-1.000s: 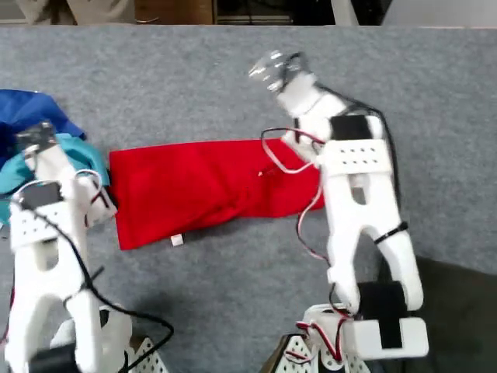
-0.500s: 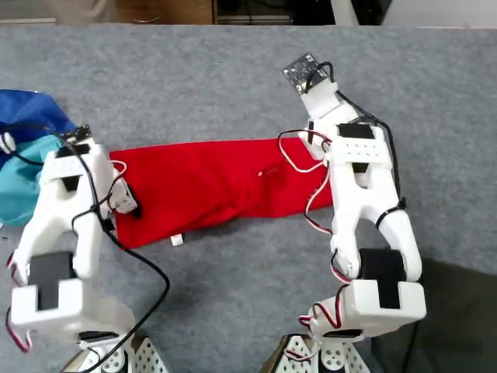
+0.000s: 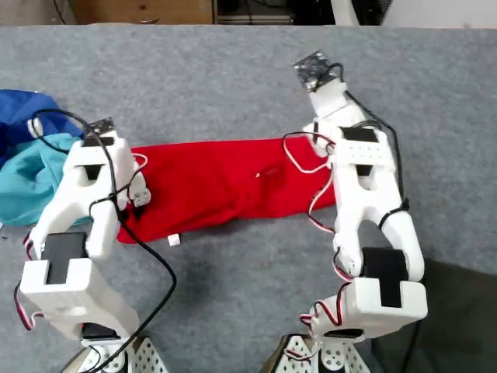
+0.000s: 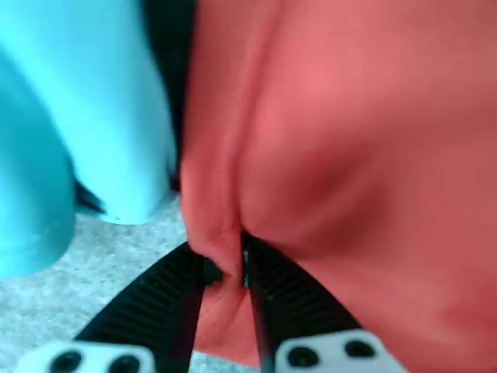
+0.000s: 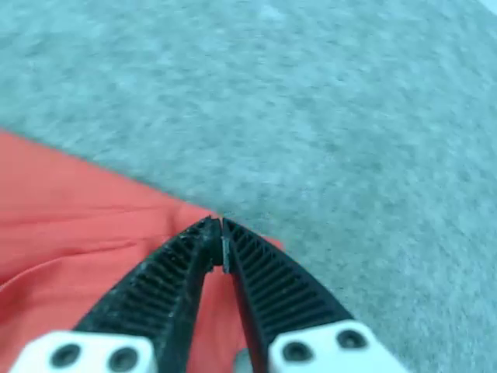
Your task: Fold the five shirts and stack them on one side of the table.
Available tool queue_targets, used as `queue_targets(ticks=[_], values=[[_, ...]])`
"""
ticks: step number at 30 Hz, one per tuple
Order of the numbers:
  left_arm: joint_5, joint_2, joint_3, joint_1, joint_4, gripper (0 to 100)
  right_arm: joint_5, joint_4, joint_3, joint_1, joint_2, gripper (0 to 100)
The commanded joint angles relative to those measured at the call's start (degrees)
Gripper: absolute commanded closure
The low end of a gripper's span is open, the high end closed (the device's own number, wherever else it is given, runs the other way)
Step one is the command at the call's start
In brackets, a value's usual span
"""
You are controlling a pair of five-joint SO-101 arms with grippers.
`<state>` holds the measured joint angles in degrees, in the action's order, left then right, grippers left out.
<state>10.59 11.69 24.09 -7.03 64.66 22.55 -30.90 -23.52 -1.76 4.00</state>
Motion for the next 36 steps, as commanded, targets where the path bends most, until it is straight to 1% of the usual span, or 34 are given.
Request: queue_targets(ticks=[1,4,9,14,17,20,29,36], values=[[0.4,-0.3,-0.6,4.1,-1.1,98,-5.1,3.7,0.3,-5.5,-0.3,98.6],[0.4,-0.4,-1.6,7.5,-0.2,98,-9.9,6.9,0.3,-11.1,-0.2,98.4],[0.4,-0.4,-9.8,12.0,8.1,98,-11.9,12.7,-0.2,-19.1,0.8,98.4],[0.3,0.0,-22.6,18.4,16.3,98,-11.9,19.0,1.7,-23.3,6.5,98.4],[0.3,0.0,-29.2,22.2,19.7,98,-11.9,19.0,5.3,-26.0,9.2,98.4],[0.4,0.1,-35.1,26.1,21.8,98,-12.0,18.9,7.2,-26.9,11.0,98.4],[0.6,0.2,-47.3,38.2,20.7,98,-12.0,18.9,7.9,-27.4,11.6,98.4],[0.8,1.5,-48.0,44.6,10.5,98,-12.0,18.9,8.0,-27.4,11.6,98.4]])
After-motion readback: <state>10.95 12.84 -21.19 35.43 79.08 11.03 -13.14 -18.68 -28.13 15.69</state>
